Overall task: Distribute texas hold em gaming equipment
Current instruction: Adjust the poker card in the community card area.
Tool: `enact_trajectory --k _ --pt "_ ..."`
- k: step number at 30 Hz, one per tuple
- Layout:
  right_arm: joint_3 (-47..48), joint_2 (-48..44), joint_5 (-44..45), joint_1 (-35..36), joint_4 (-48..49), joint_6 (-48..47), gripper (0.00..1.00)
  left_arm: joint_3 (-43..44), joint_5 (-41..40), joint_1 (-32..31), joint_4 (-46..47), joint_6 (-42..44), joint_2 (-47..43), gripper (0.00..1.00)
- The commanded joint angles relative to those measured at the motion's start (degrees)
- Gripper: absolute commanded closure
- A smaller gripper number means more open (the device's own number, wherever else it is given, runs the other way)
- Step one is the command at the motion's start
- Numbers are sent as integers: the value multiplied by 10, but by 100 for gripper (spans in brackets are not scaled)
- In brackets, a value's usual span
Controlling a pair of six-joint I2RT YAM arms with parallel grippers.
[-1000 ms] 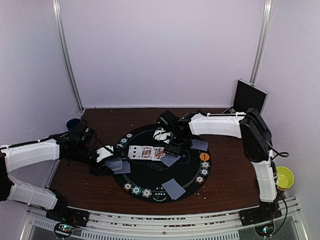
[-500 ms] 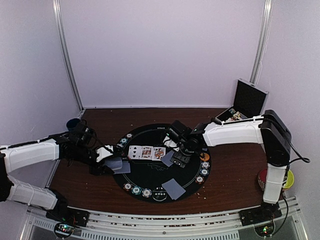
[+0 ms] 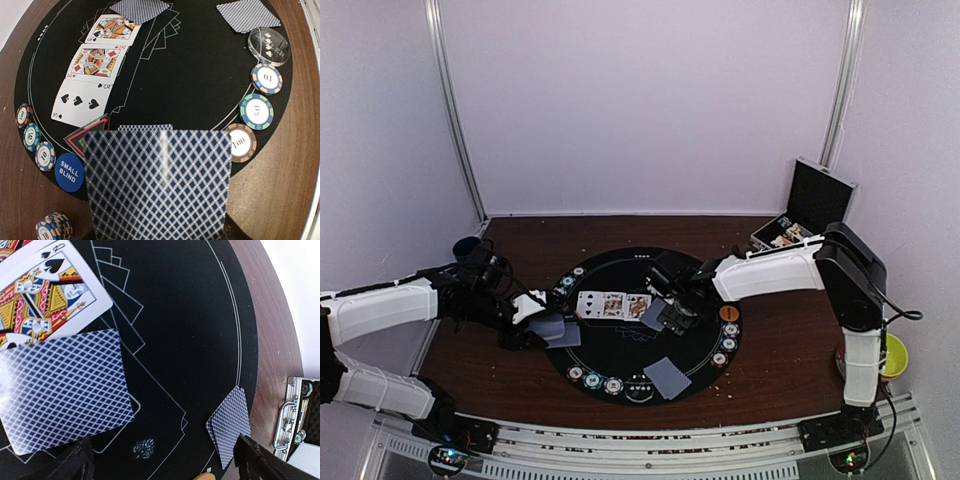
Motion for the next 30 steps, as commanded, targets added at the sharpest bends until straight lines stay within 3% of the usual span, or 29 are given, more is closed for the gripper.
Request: enact_trajectory --k 1,12,16,23,30 --pt "10 44 62 -11 4 23 0 -4 8 -2 16 -3 -10 46" --pt "35 45 109 -31 -1 49 0 -4 8 -2 16 -3 -7 47" --pt "38 21 87 -25 -5 59 0 -4 7 -2 16 -3 -11 47" --pt "24 -46 32 34 6 49 0 -4 6 -2 16 -3 -10 47" --pt "46 -8 37 92 -9 32 0 -4 6 -2 16 -3 -10 46"
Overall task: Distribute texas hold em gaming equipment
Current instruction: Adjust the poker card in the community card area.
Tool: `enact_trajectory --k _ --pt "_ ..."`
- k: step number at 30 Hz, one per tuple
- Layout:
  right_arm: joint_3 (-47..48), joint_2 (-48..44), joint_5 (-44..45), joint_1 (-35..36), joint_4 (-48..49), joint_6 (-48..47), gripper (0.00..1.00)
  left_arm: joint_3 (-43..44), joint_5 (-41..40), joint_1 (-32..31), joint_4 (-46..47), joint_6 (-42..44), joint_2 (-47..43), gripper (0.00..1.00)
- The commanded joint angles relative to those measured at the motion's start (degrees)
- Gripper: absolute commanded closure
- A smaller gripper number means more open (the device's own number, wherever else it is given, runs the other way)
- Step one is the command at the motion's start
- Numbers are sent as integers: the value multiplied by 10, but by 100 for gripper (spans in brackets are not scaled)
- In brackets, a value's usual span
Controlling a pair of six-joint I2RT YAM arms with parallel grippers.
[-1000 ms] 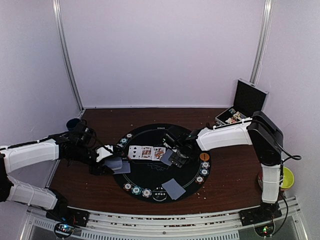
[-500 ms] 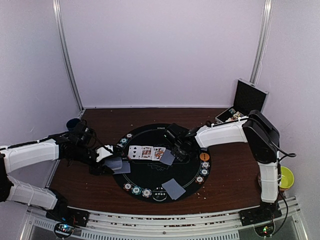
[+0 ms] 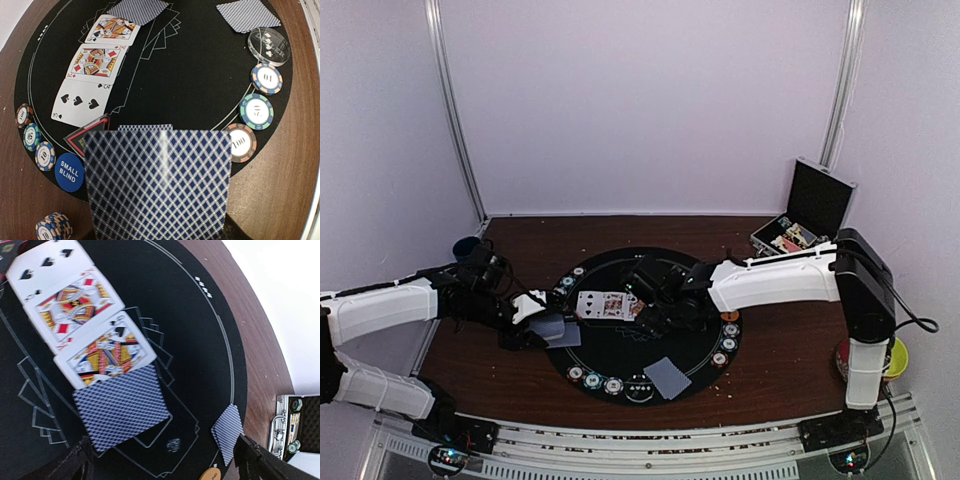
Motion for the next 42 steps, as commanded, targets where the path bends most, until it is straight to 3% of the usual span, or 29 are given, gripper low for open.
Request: enact_trajectory --k 1,17,42 --pt "20 31 -4 22 -17 -10 0 -4 6 -2 15 -3 -9 47" --pt "28 102 48 13 -31 -6 0 -5 7 -2 16 -2 -10 46" --pt "-21 45 50 -17 -40 -2 0 -4 6 -2 16 -3 -10 47"
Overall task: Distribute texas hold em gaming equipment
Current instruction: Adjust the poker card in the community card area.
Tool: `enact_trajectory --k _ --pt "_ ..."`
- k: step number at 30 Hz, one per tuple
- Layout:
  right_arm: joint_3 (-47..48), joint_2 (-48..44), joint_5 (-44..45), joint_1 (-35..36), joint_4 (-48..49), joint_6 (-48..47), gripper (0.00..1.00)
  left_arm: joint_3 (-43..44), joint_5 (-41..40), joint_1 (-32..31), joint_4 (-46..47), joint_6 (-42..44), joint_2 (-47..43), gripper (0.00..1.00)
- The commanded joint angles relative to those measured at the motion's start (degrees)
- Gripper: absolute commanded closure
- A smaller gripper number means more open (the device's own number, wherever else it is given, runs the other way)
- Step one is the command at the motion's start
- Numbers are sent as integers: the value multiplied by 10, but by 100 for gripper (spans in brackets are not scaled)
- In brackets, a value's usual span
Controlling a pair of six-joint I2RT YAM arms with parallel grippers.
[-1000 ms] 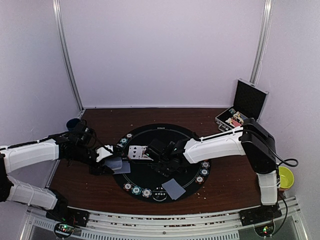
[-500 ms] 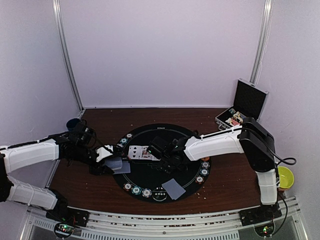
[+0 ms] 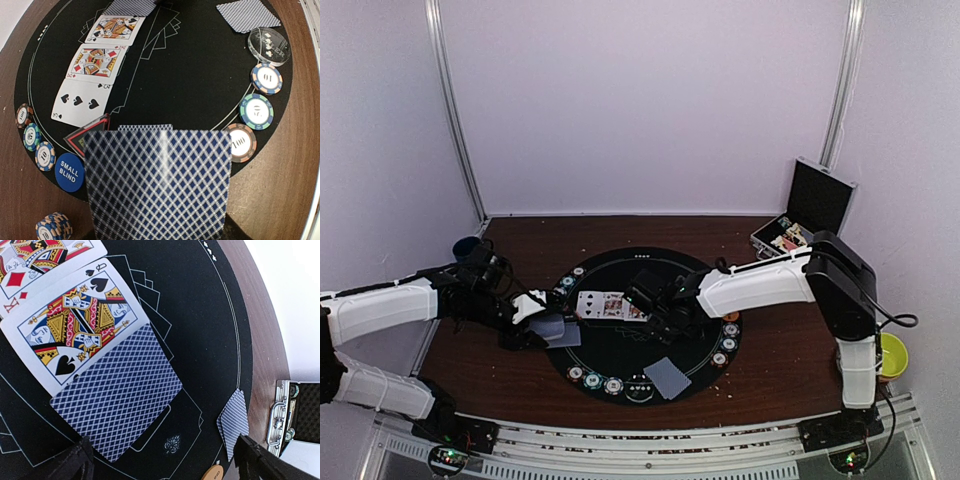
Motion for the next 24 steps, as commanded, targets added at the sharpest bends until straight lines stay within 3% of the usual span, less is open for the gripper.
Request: enact_trajectory --k 1,15,24 --pt "-13 -10 13 -7 -29 0 0 -4 6 -2 16 -3 -10 46" --pt "-12 -18 30 -13 -36 4 0 -4 7 -2 16 -3 -10 47" --pt "10 -97 -63 -6 -8 57 0 -3 6 -2 16 -3 -12 47"
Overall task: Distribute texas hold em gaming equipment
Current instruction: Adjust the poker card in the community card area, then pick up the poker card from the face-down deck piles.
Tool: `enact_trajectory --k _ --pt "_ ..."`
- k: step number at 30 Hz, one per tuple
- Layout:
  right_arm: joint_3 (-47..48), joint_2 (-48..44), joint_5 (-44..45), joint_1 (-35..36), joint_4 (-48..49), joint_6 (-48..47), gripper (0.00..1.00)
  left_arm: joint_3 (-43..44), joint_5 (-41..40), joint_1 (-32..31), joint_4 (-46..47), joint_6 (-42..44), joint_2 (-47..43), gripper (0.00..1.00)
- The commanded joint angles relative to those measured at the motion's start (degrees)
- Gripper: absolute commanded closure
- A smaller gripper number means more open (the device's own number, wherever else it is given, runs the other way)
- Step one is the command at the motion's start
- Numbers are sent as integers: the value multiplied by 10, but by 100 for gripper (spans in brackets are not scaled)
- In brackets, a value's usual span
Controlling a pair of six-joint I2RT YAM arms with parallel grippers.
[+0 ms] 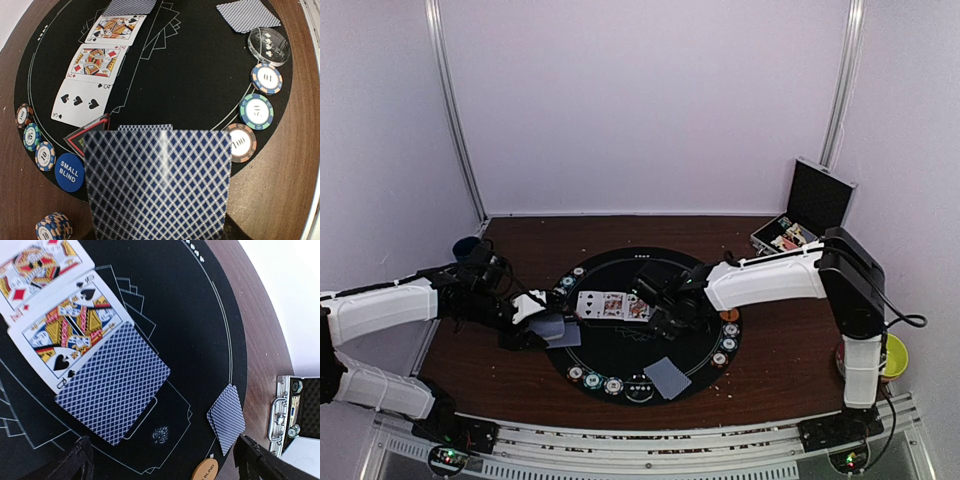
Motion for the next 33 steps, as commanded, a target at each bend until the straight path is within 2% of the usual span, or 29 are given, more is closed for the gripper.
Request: enact_trajectory --k 1,6,11,21,26,33 --pt "13 -88 -63 3 32 61 0 -4 6 -2 16 -3 -13 46" --pt "-16 -166 -230 2 160 174 1 -2 7 -2 16 -6 -18 46" --pt "-69 -179 -404 7 329 321 8 0 9 -2 11 -7 -21 46" --pt "-57 -71 -456 42 449 452 12 0 14 -2 8 -6 -31 46" --pt "-47 -26 -500 46 492 482 15 -1 15 -2 8 -5 -33 46" --pt "-23 8 -507 51 513 498 16 -1 15 -2 8 -5 -32 46"
